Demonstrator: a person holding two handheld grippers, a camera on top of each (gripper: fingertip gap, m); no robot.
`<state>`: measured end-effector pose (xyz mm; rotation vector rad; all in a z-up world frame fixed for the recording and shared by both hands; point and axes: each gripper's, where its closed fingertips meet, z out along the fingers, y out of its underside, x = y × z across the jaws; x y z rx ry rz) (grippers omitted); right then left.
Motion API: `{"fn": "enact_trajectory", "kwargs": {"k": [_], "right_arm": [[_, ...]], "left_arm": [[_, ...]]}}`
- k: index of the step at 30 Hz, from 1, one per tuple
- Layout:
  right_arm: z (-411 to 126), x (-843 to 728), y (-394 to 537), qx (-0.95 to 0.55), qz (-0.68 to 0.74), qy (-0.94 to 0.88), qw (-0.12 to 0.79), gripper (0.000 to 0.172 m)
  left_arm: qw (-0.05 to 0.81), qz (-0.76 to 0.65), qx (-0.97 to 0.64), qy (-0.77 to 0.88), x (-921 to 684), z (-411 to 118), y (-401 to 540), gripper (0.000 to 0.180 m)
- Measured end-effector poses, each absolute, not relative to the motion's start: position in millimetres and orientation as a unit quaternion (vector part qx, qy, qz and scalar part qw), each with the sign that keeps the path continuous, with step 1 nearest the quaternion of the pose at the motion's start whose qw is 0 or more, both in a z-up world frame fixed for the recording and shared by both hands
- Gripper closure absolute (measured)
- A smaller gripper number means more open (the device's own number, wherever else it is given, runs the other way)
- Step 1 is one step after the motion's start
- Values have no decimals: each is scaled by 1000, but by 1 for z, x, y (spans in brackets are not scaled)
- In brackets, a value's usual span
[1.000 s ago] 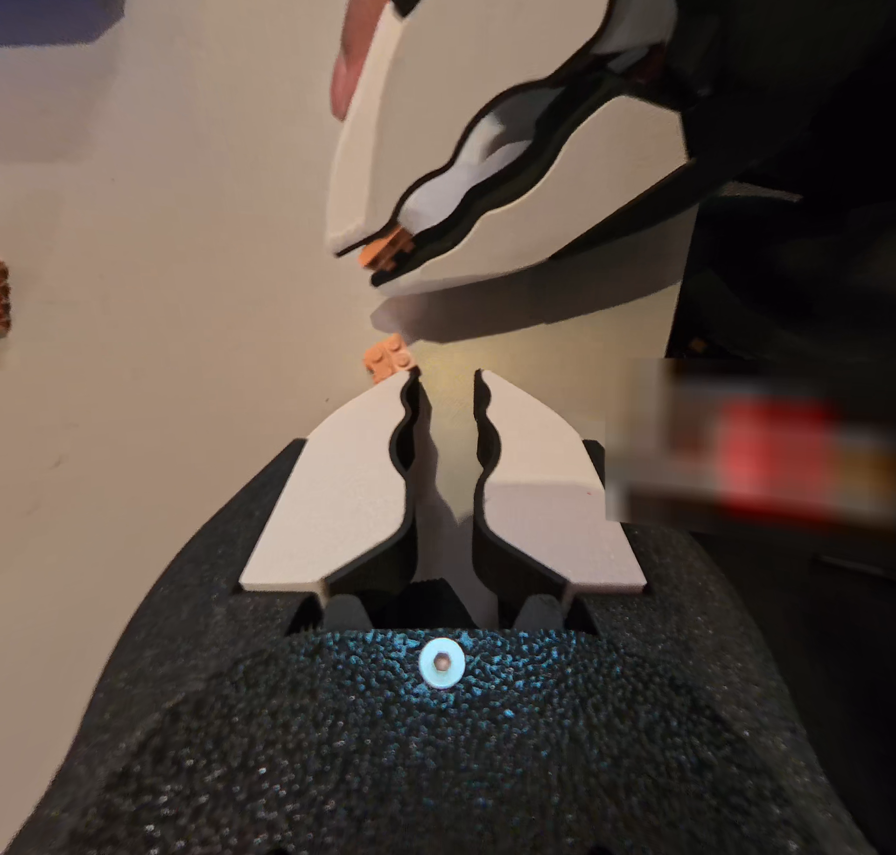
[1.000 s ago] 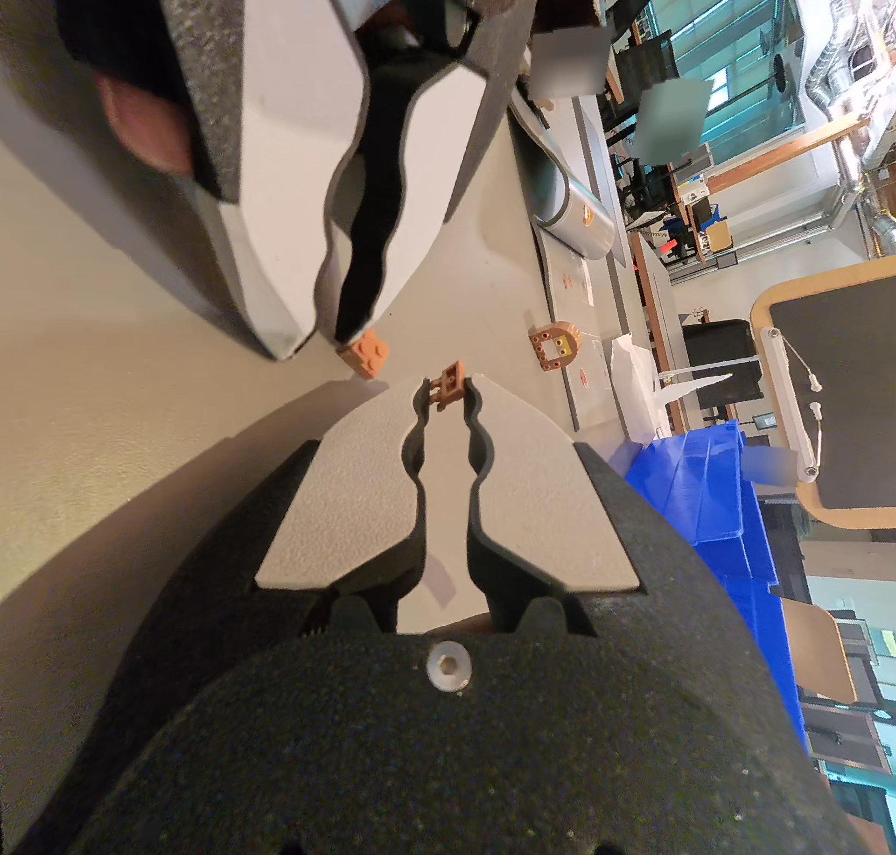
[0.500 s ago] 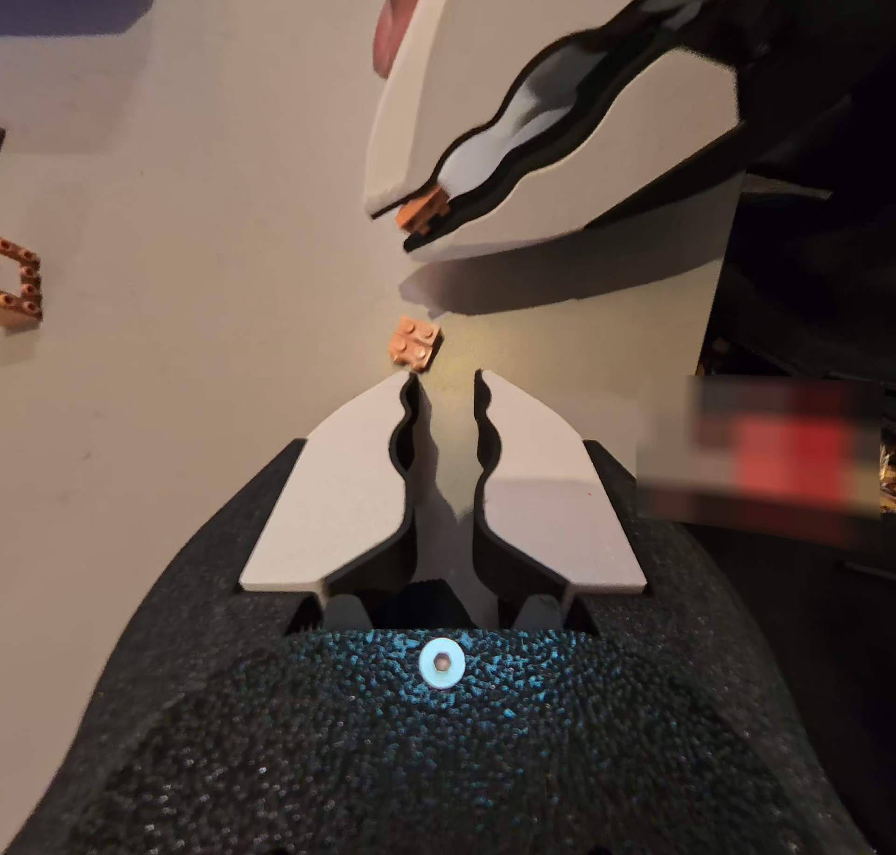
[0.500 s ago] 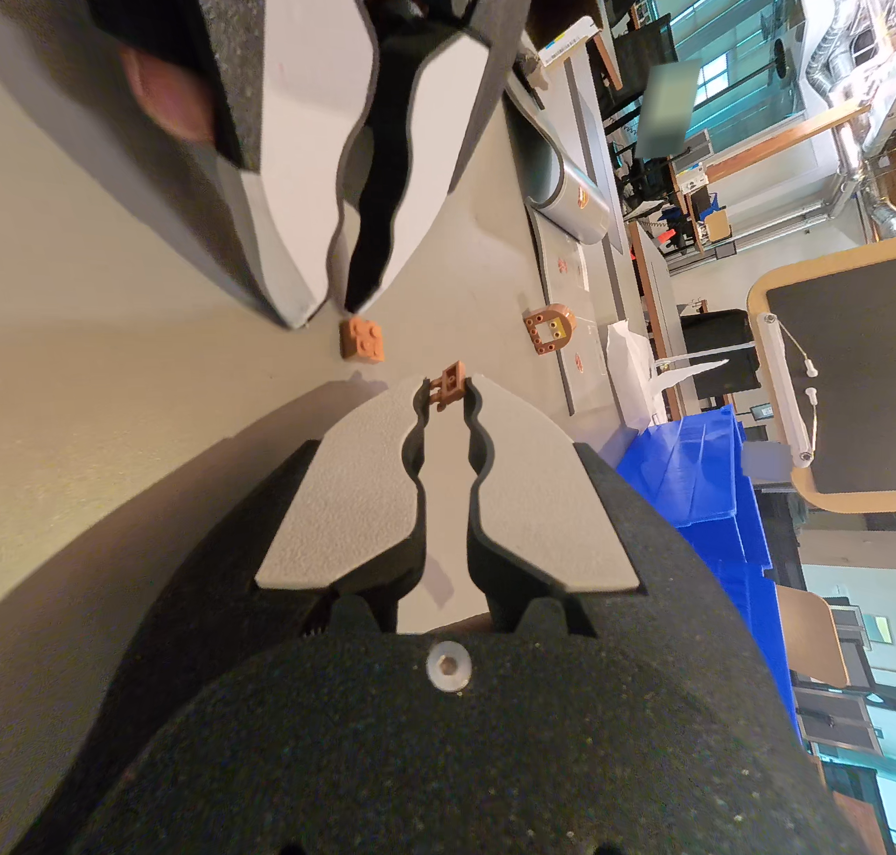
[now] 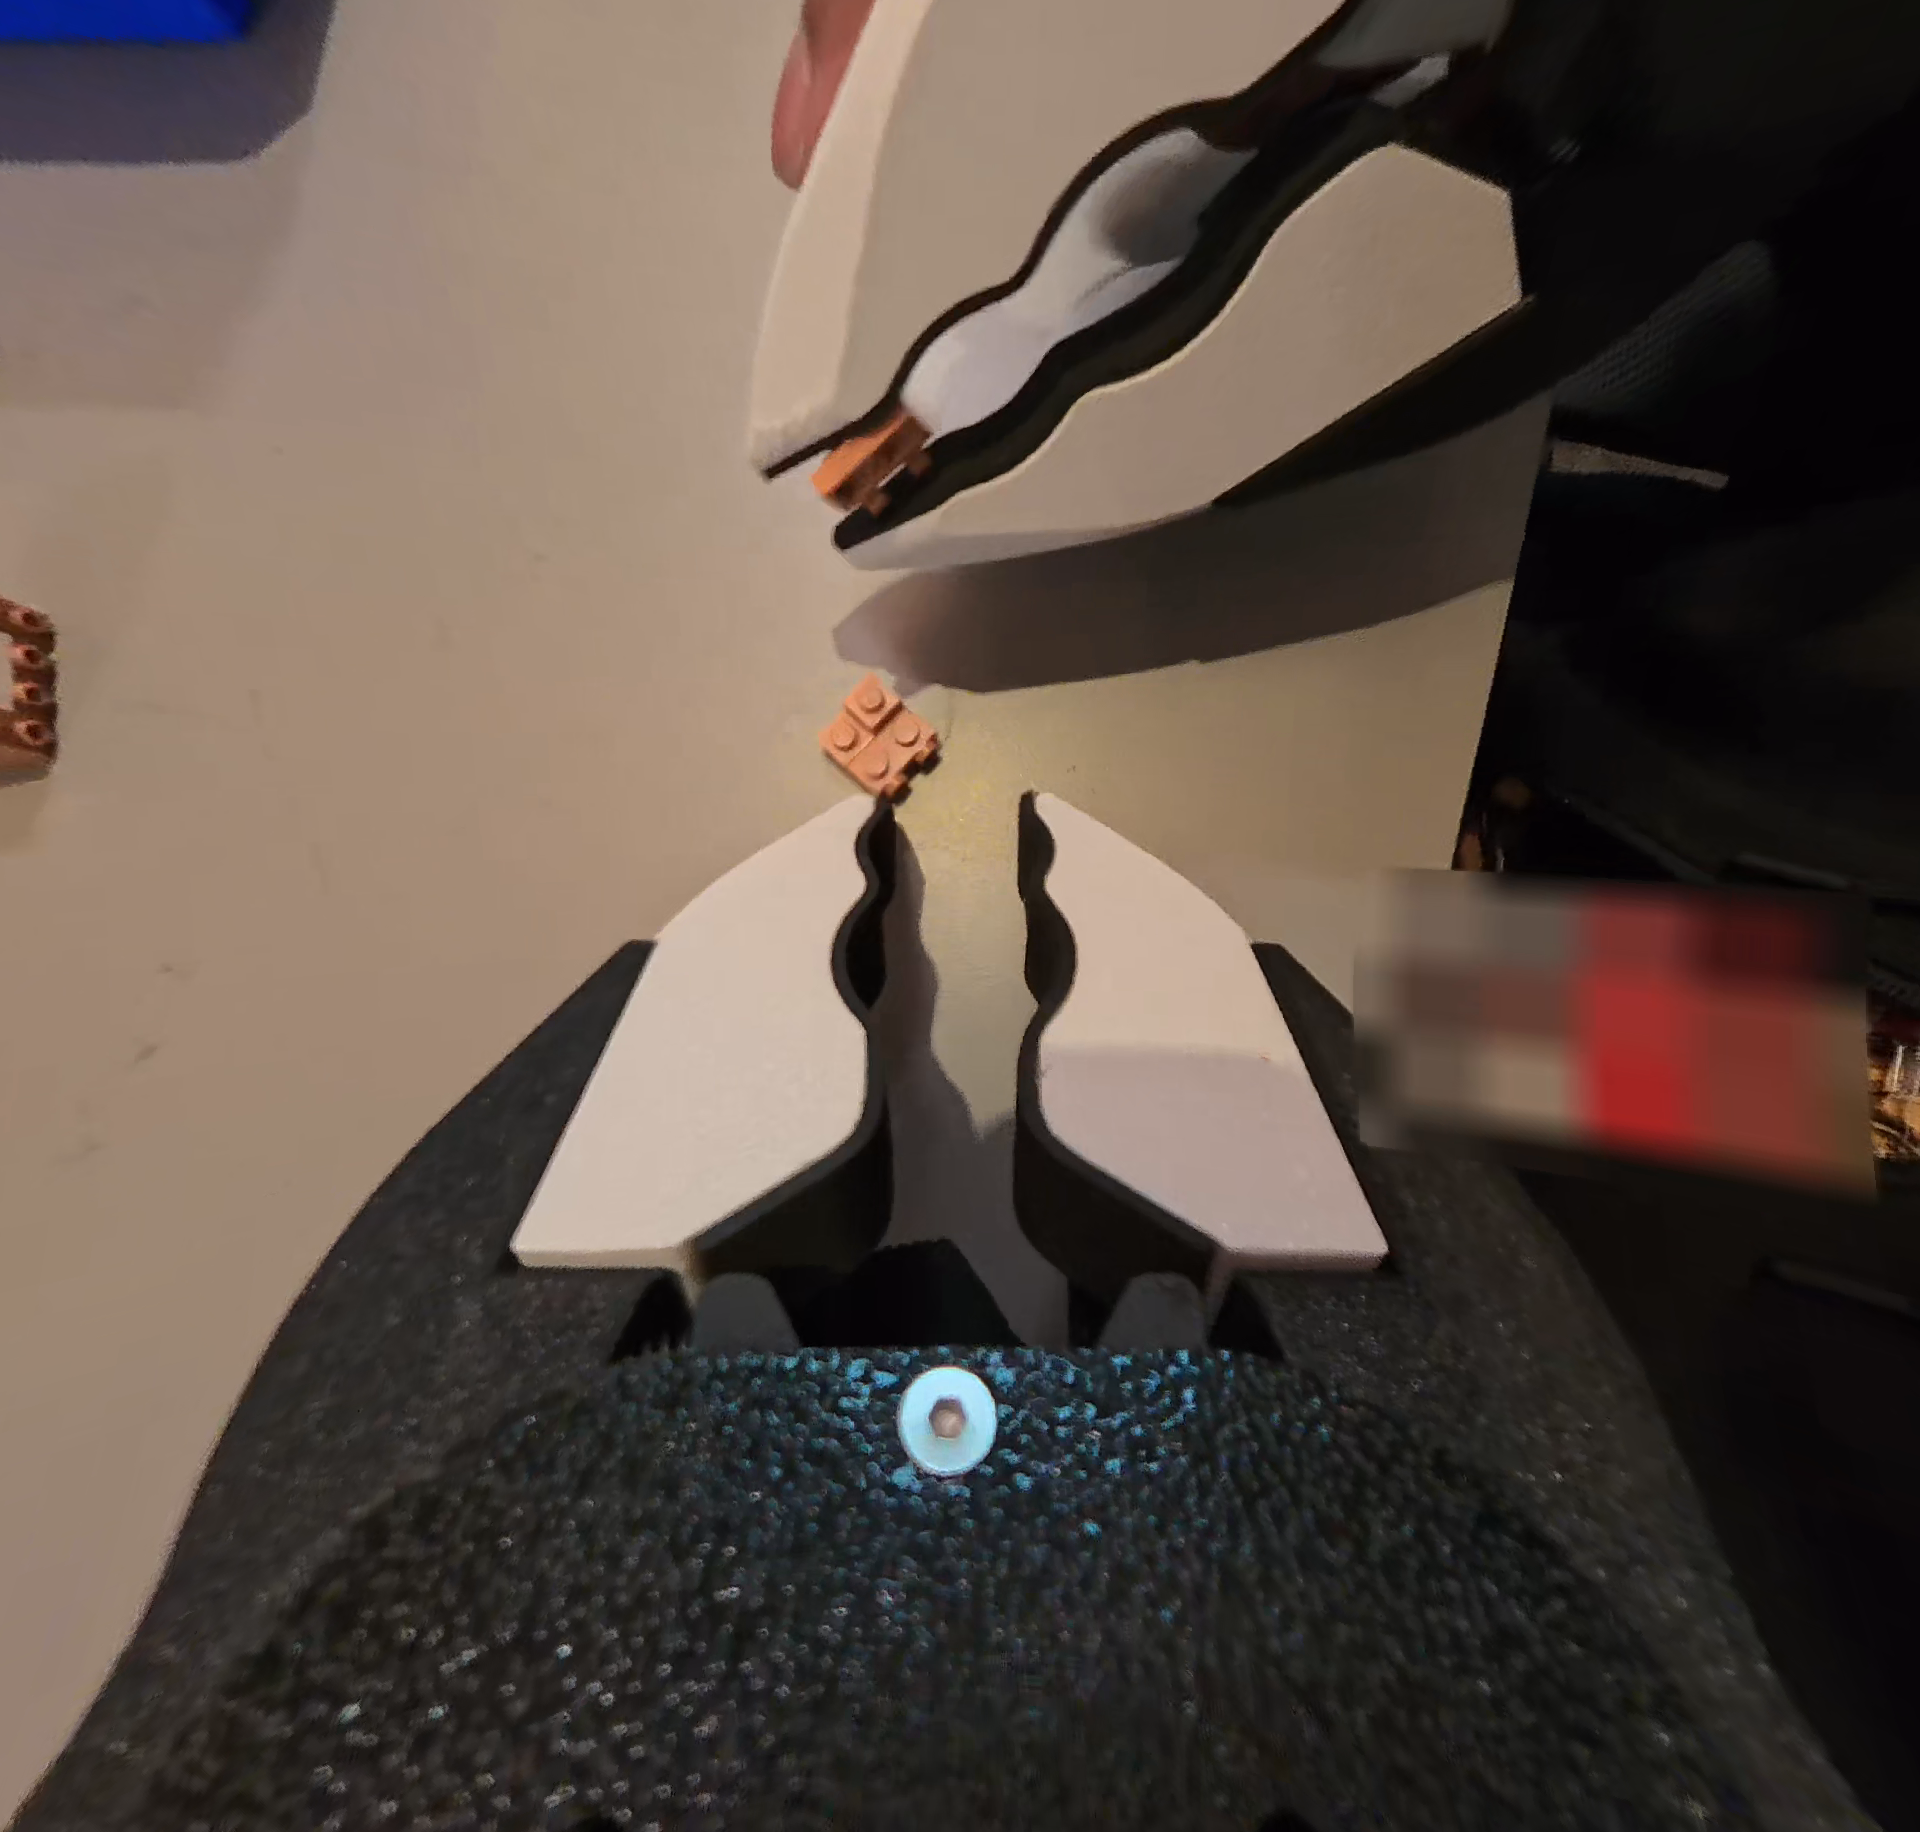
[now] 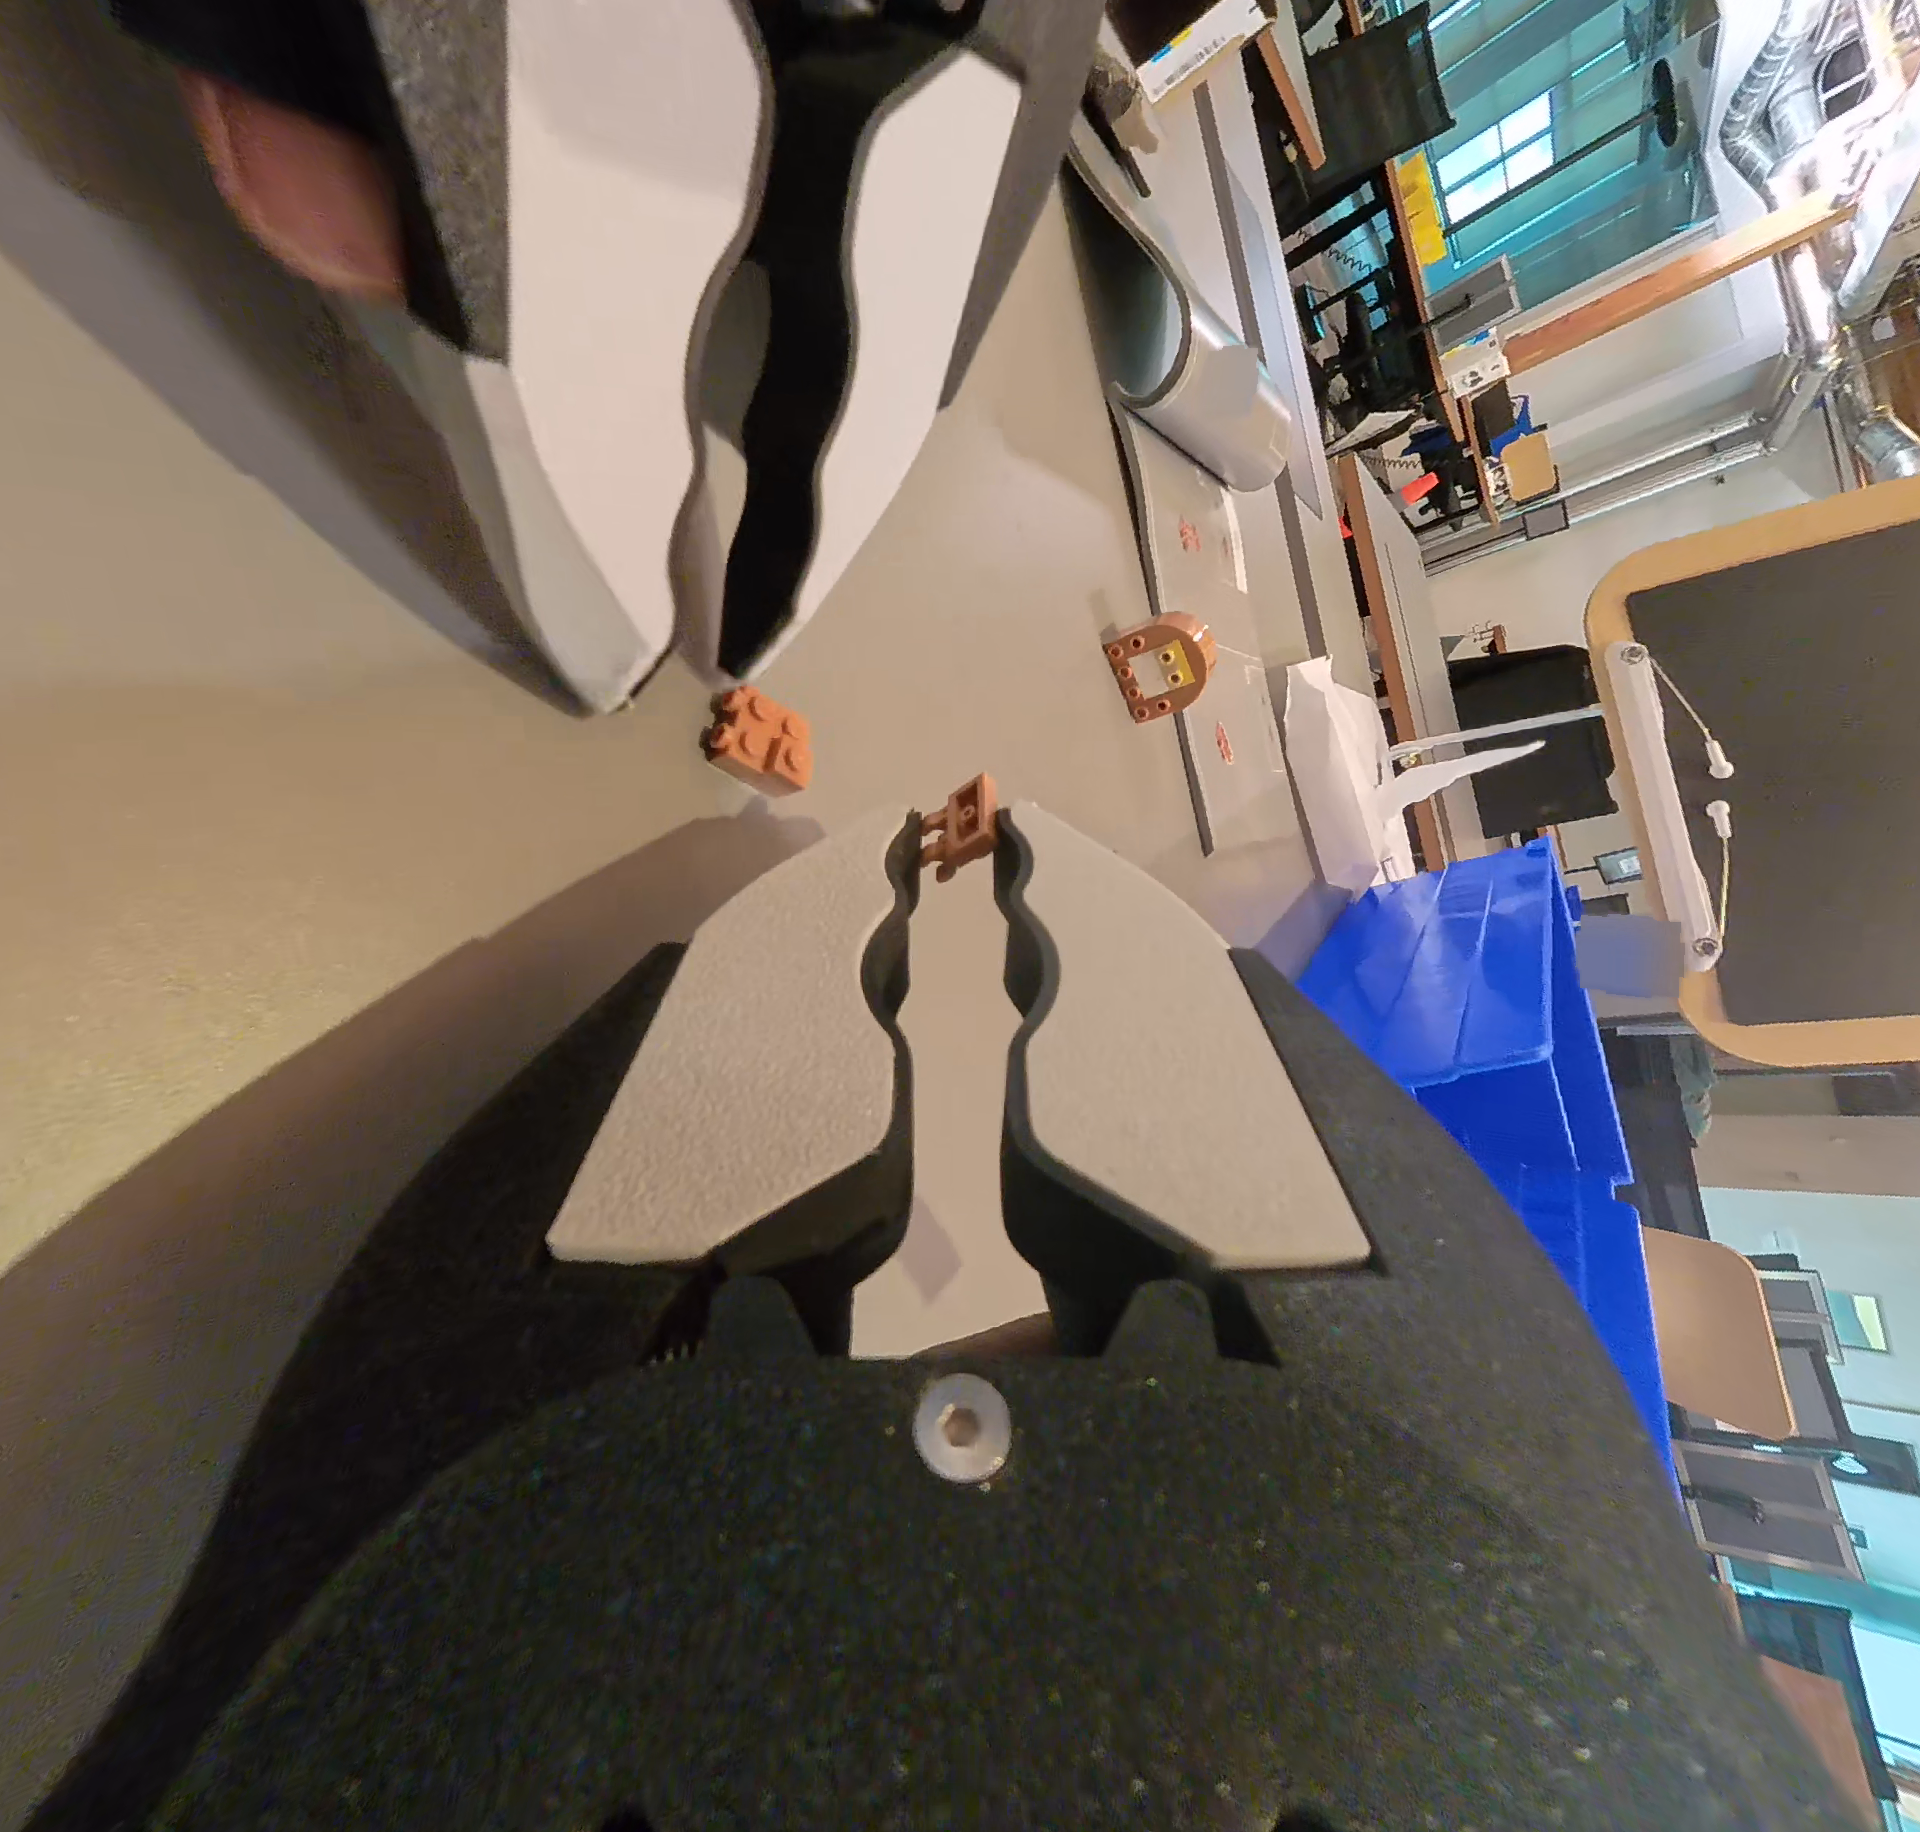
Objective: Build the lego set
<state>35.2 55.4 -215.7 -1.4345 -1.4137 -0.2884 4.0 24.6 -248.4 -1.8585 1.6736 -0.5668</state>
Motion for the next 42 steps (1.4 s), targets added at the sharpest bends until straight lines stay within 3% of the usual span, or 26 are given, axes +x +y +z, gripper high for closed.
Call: {"fn": "enact_trajectory", "kwargs": {"k": [18, 36, 42], "right_arm": [[-222, 36, 52, -596, -113, -601, 520, 159], [-231, 37, 59, -580, -112, -640, 491, 159], [-227, 36, 66, -570, -116, -646, 494, 159]], "left_arm": [[315, -209, -702, 603, -3, -243, 41, 154], [287, -249, -659, 649, 16, -251, 46, 146], [279, -260, -659, 649, 22, -251, 43, 162]]}}
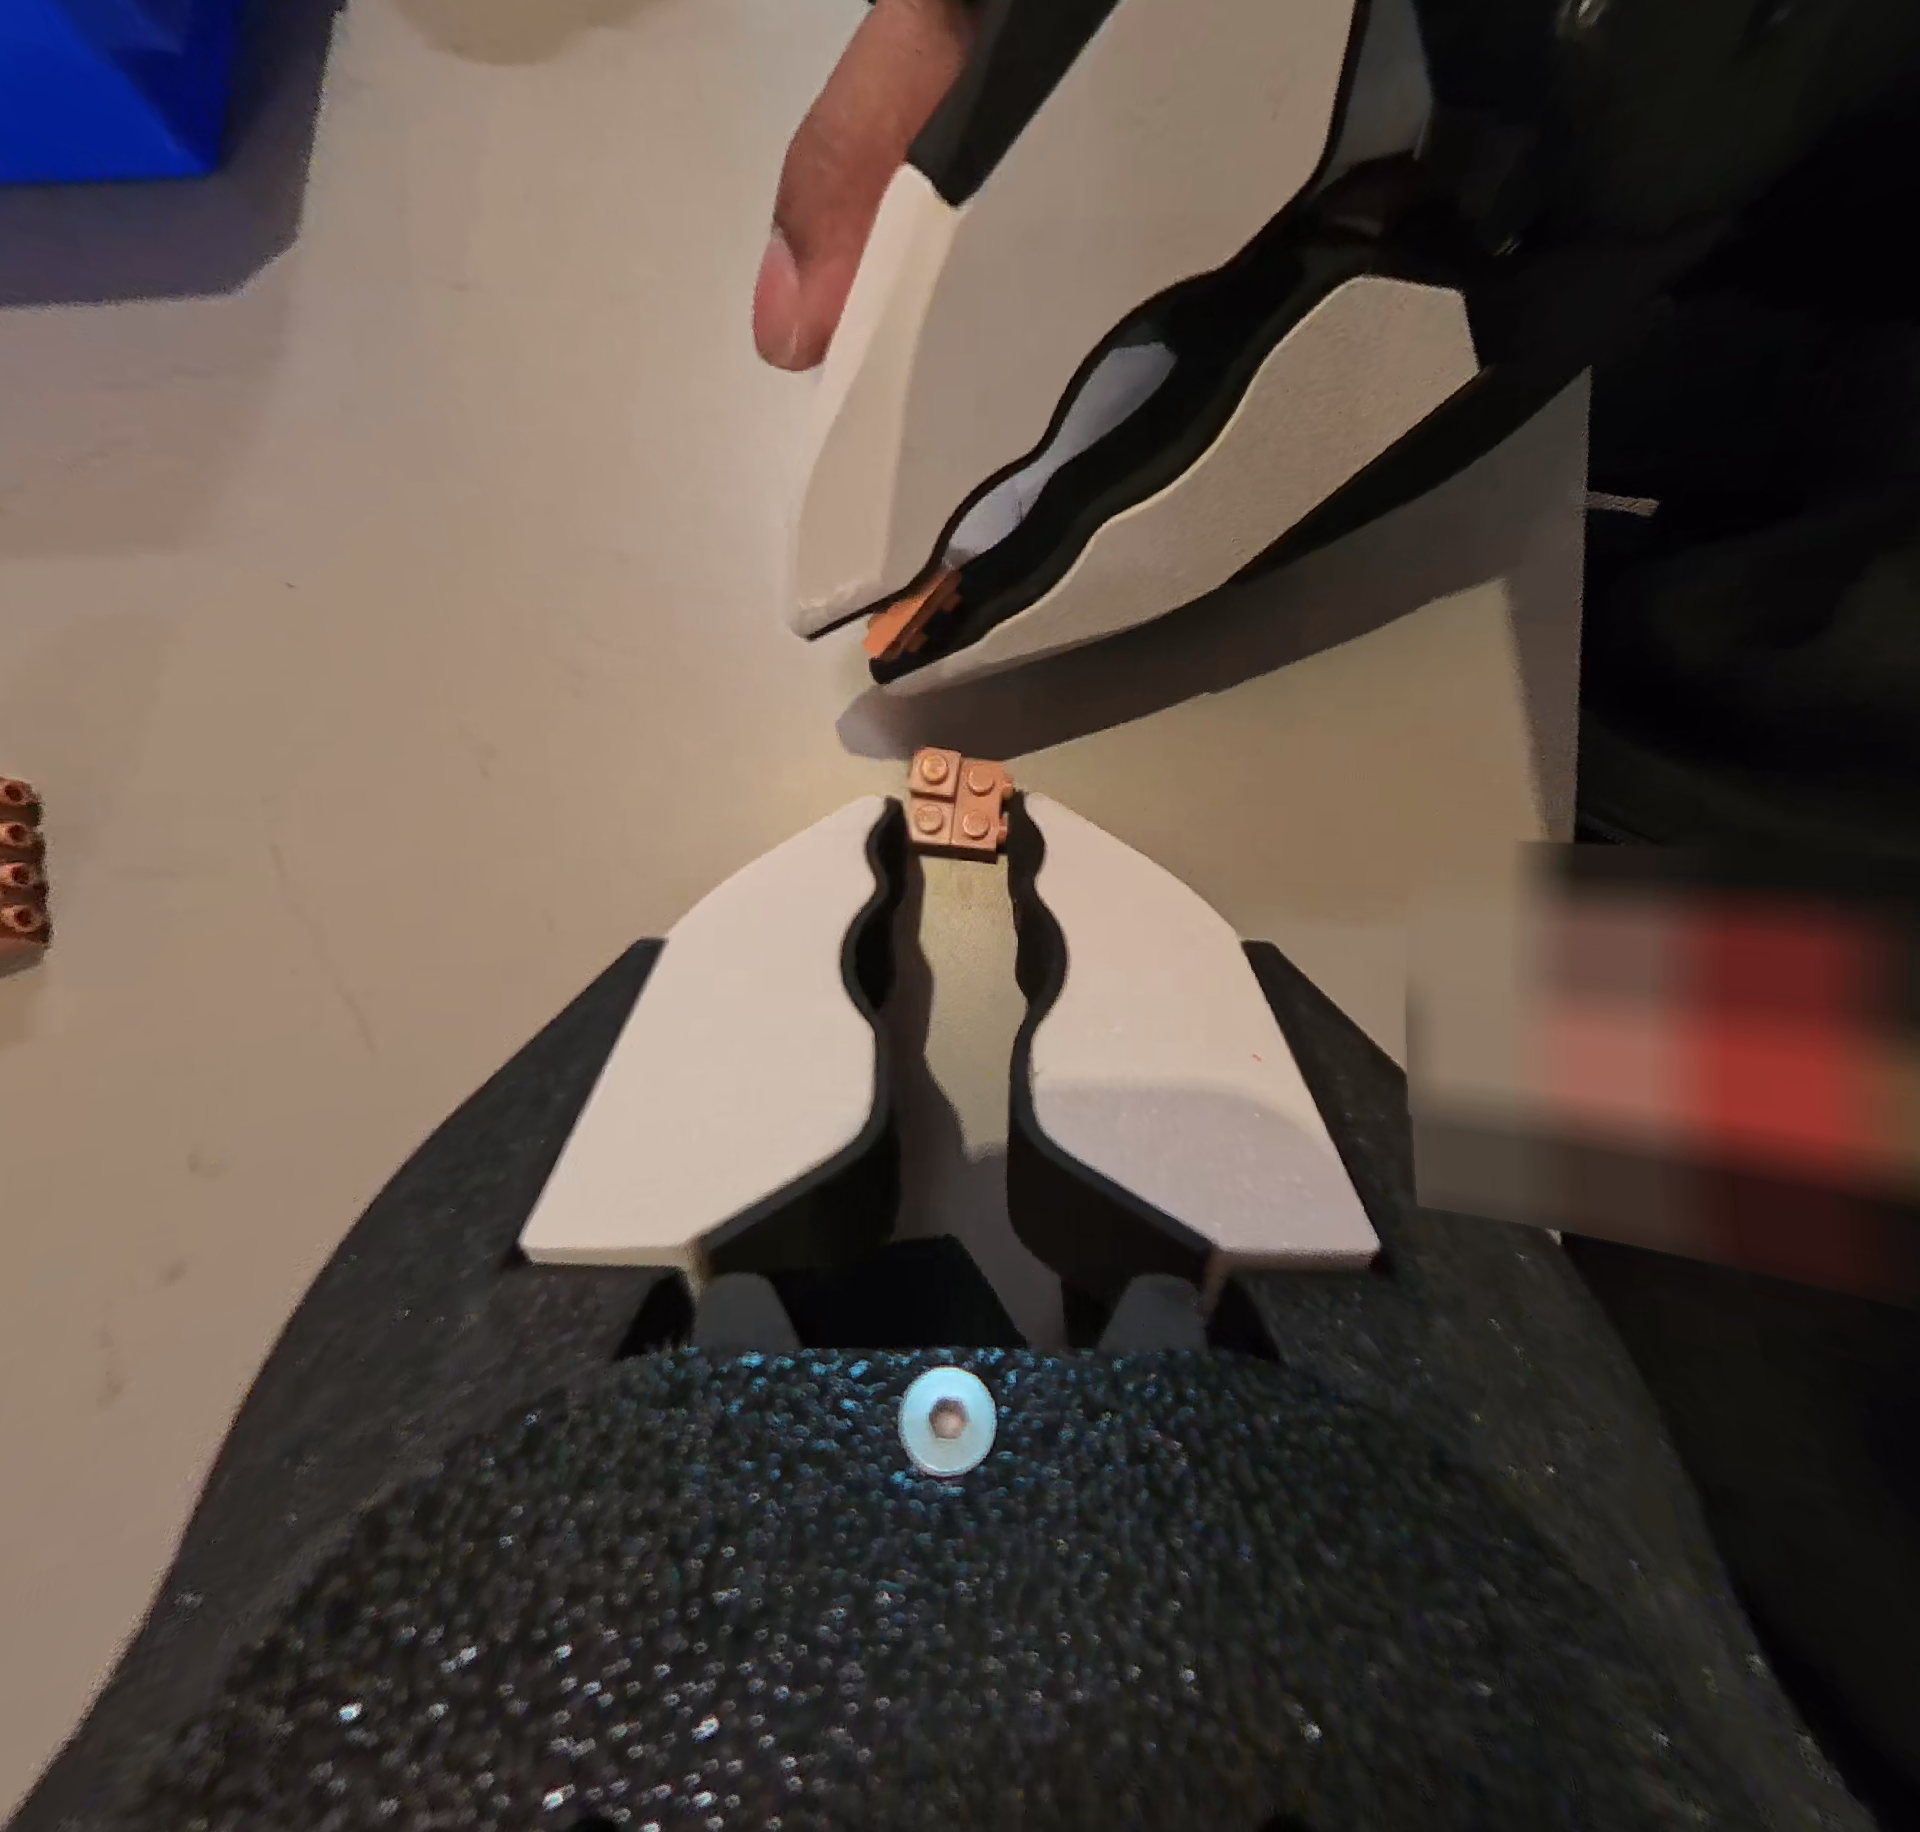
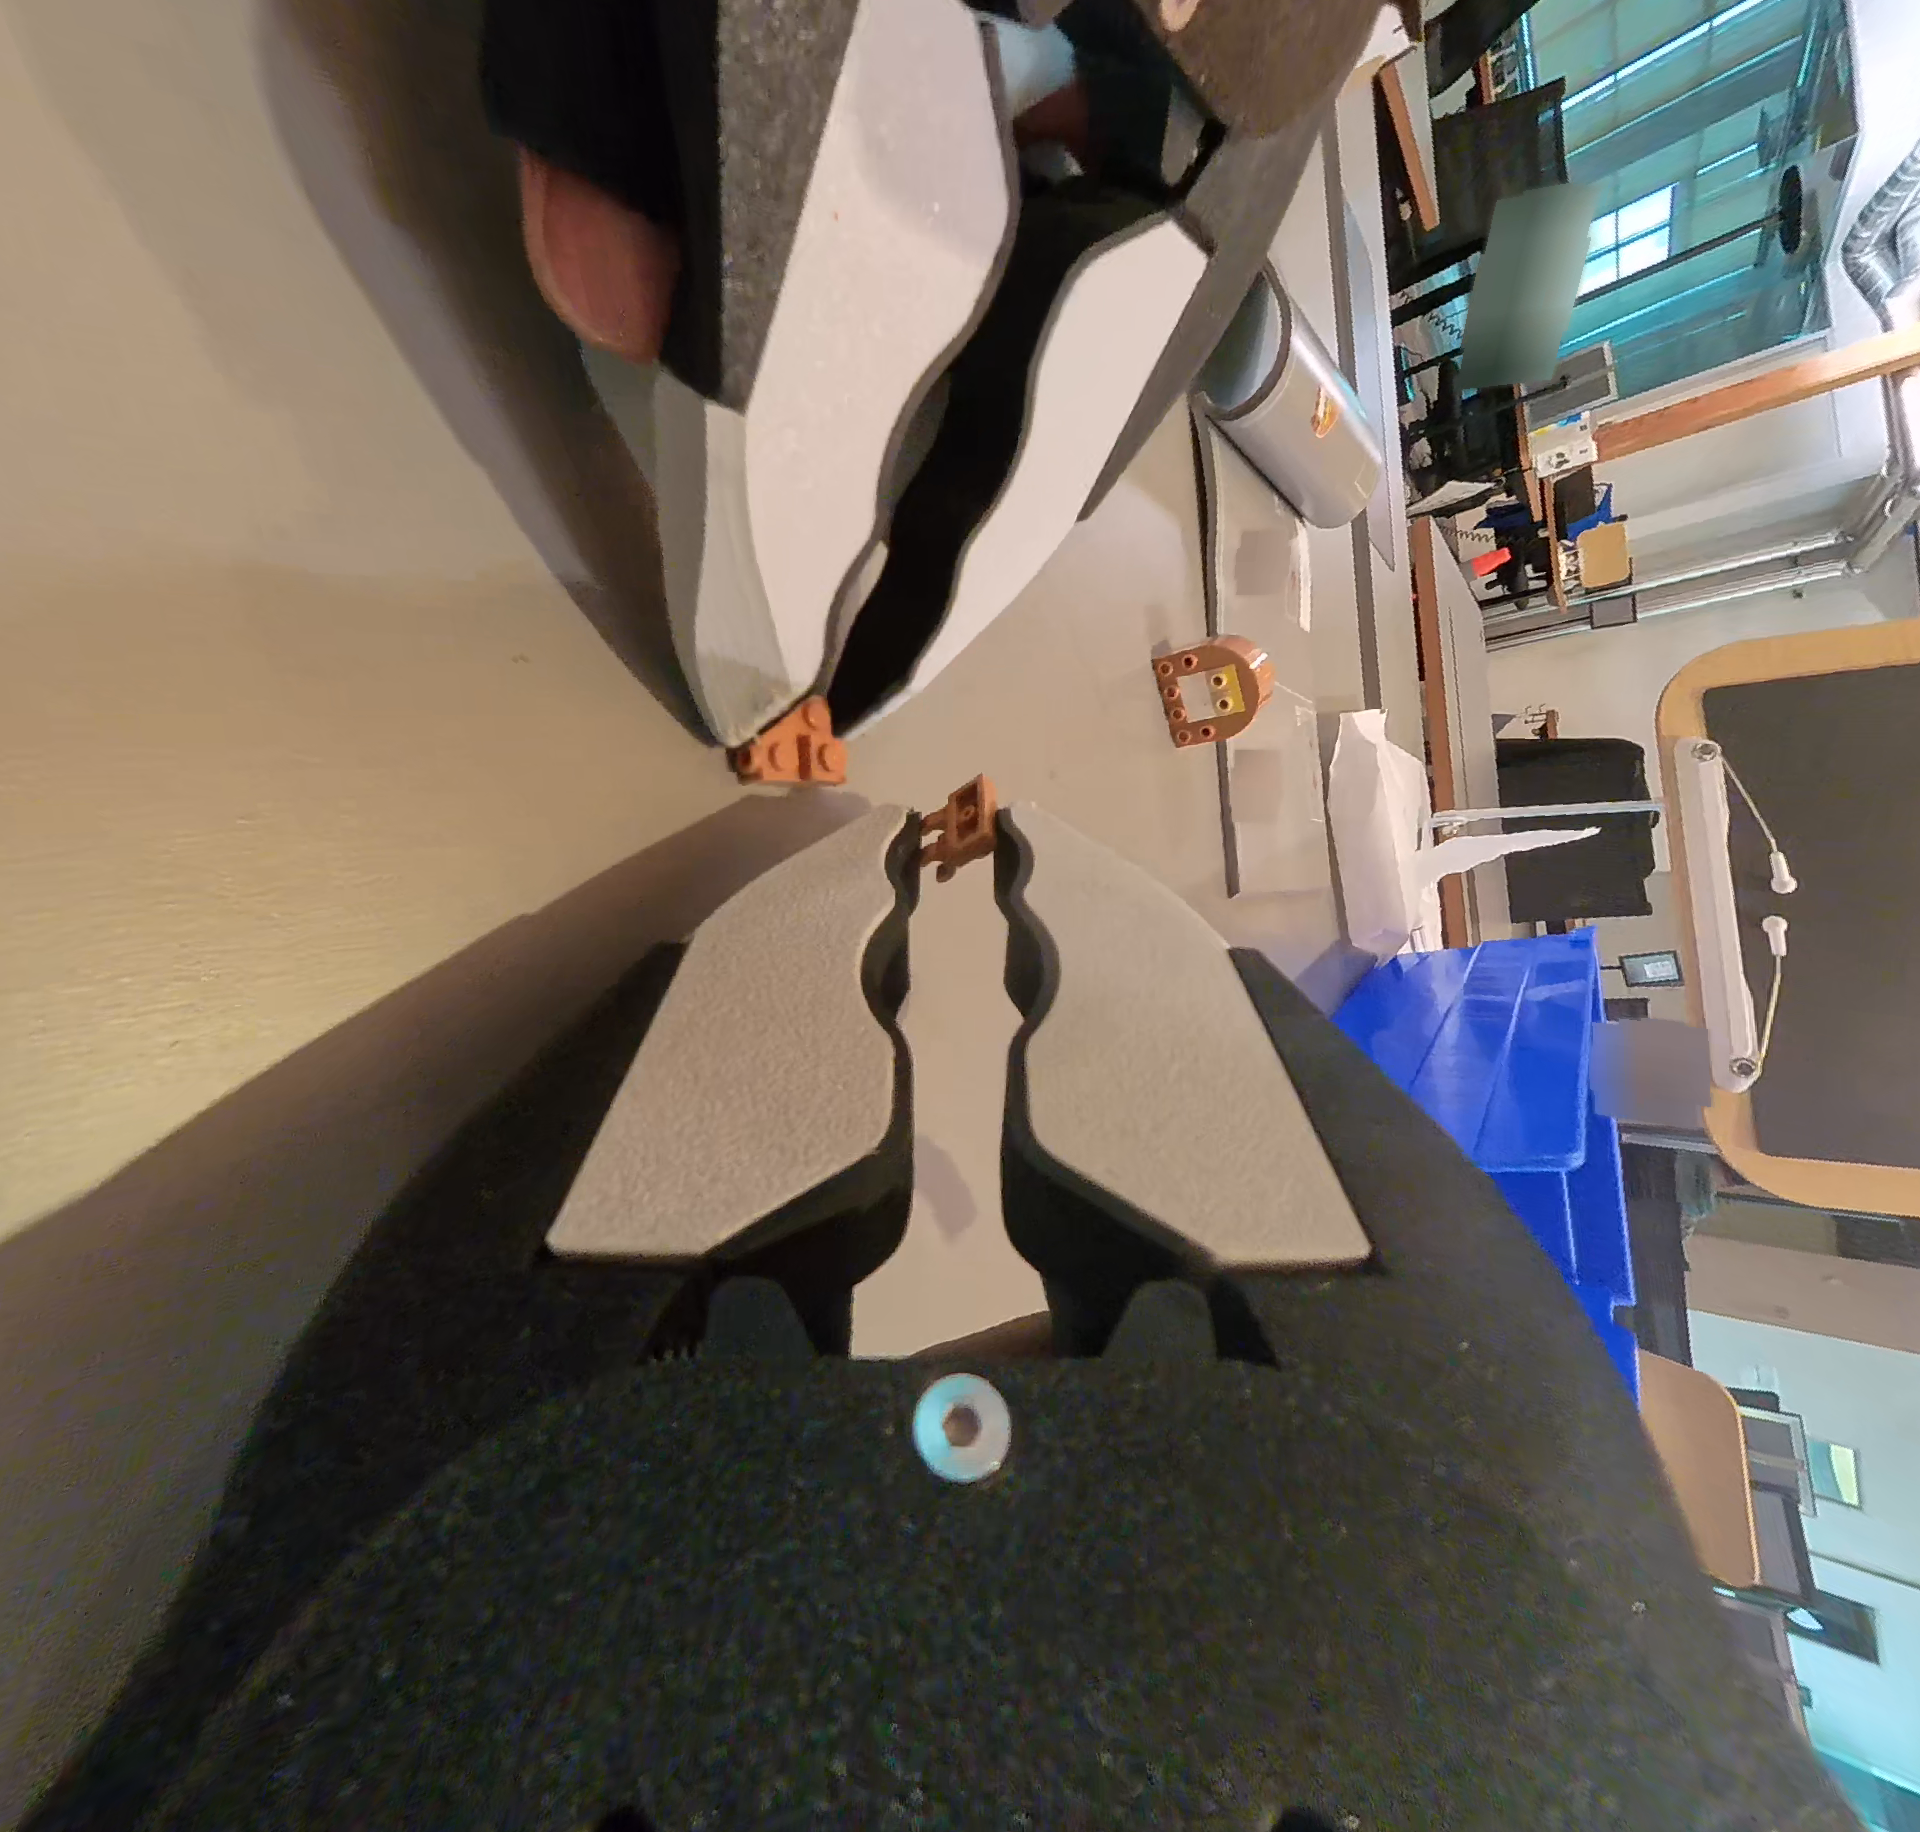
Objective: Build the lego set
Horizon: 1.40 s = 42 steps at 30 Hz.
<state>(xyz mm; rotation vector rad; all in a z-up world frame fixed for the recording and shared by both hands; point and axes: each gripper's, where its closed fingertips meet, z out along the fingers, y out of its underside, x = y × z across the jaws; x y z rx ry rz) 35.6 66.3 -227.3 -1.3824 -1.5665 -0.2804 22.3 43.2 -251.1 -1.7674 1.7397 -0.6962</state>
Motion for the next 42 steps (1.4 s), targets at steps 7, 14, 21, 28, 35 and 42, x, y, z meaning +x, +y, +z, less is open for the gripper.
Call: {"fn": "enact_trajectory", "kwargs": {"k": [7, 14, 21, 28, 35, 42], "right_arm": [[-225, 36, 89, -550, -135, -670, 480, 159], [-212, 29, 134, -504, -158, -688, 497, 159], [-205, 24, 165, -462, -137, -671, 564, 159], [-202, 36, 176, -440, -146, -648, 604, 159], [-204, 40, 178, -440, -114, -638, 622, 159], [-205, 35, 170, -426, -103, -643, 628, 159]], "left_arm": [[314, -223, -660, 645, 21, -249, 68, 162], [332, -220, -675, 621, 17, -239, 109, 162], [330, -226, -668, 627, 16, -233, 138, 162], [308, -236, -681, 621, 28, -237, 151, 162], [331, -232, -691, 599, 24, -242, 157, 162], [338, -225, -687, 603, 22, -245, 152, 162]]}}
